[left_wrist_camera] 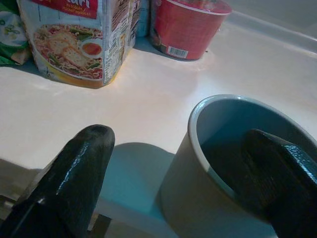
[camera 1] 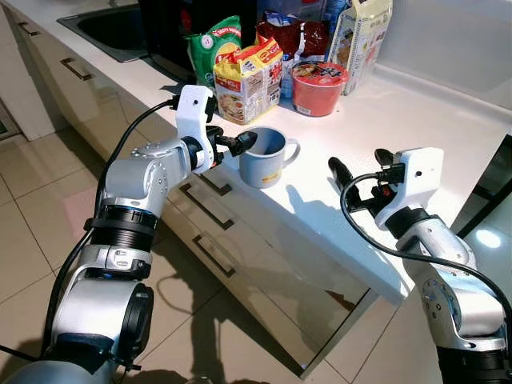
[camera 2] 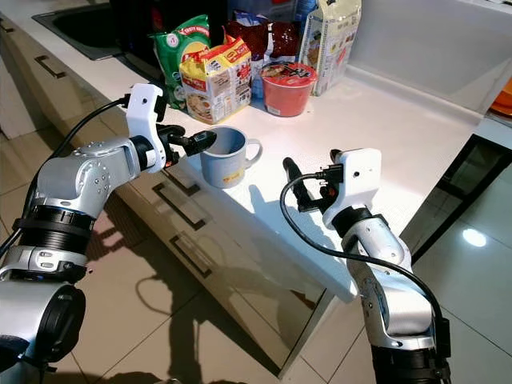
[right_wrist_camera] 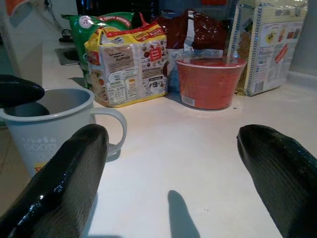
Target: Setting the table
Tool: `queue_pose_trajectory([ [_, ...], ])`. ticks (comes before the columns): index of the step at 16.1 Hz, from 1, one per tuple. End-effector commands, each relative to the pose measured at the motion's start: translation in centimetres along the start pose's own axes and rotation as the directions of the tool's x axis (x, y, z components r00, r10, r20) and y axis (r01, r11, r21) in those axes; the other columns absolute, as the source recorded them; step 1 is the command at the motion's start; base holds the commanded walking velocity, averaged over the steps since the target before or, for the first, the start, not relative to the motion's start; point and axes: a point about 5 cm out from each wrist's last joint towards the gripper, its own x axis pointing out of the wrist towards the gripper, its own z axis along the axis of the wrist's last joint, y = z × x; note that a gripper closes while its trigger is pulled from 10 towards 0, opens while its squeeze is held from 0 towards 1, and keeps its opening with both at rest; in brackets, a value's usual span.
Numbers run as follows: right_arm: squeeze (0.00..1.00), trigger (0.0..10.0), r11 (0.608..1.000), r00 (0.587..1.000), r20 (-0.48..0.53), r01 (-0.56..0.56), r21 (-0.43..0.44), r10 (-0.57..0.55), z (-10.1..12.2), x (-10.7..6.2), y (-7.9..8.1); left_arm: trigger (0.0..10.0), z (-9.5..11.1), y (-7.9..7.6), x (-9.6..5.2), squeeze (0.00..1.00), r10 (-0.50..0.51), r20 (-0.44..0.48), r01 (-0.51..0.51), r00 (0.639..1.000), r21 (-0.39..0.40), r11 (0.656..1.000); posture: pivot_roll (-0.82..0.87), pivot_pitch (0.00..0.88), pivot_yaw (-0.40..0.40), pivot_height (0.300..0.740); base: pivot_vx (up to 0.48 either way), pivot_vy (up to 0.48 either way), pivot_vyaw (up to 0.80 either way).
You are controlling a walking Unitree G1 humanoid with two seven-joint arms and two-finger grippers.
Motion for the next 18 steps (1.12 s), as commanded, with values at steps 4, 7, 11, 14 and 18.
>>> queue_pose_trajectory([
  [4, 0.0, 10.0, 0.999, 0.999, -0.012, -0.03, -0.018, 0.03, 0.2, -0.2, 0.1, 9.7, -0.7, -0.6, -0.2, 0.0, -0.03, -0.054, 0.033, 0.998, 0.064, 0.997, -0.01, 0.0, -0.01, 0.74, 0.0, 0.0, 0.0],
  [7, 0.0, 10.0, 0.998, 0.999, -0.02, -0.045, -0.033, 0.045, 0.3, -0.2, 0.0, 8.5, -0.9, -1.0, -0.3, 0.0, -0.057, -0.068, 0.063, 0.996, 0.097, 0.993, -0.01, 0.0, -0.01, 0.74, 0.0, 0.0, 0.0],
  [11, 0.0, 10.0, 0.997, 0.998, -0.031, -0.053, -0.047, 0.052, 0.3, -0.3, -0.2, 5.5, -1.4, -1.3, -0.4, 0.0, -0.071, -0.089, 0.082, 0.993, 0.117, 0.99, -0.01, 0.0, -0.011, 0.74, 0.0, 0.0, 0.0],
  [14, 0.0, 10.0, 0.997, 0.998, -0.036, -0.059, -0.051, 0.057, 0.3, -0.4, -0.3, 4.0, -1.7, -1.4, -0.4, 0.0, -0.066, -0.105, 0.079, 0.992, 0.119, 0.99, -0.01, 0.0, -0.011, 0.74, 0.0, 0.0, 0.0],
  [18, 0.0, 10.0, 0.997, 0.997, -0.045, -0.062, -0.055, 0.06, 0.2, -0.5, -0.2, 0.0, -2.1, -1.5, -0.4, 0.0, -0.072, -0.125, 0.088, 0.99, 0.129, 0.988, -0.01, 0.0, -0.006, 0.74, 0.0, 0.0, 0.0],
])
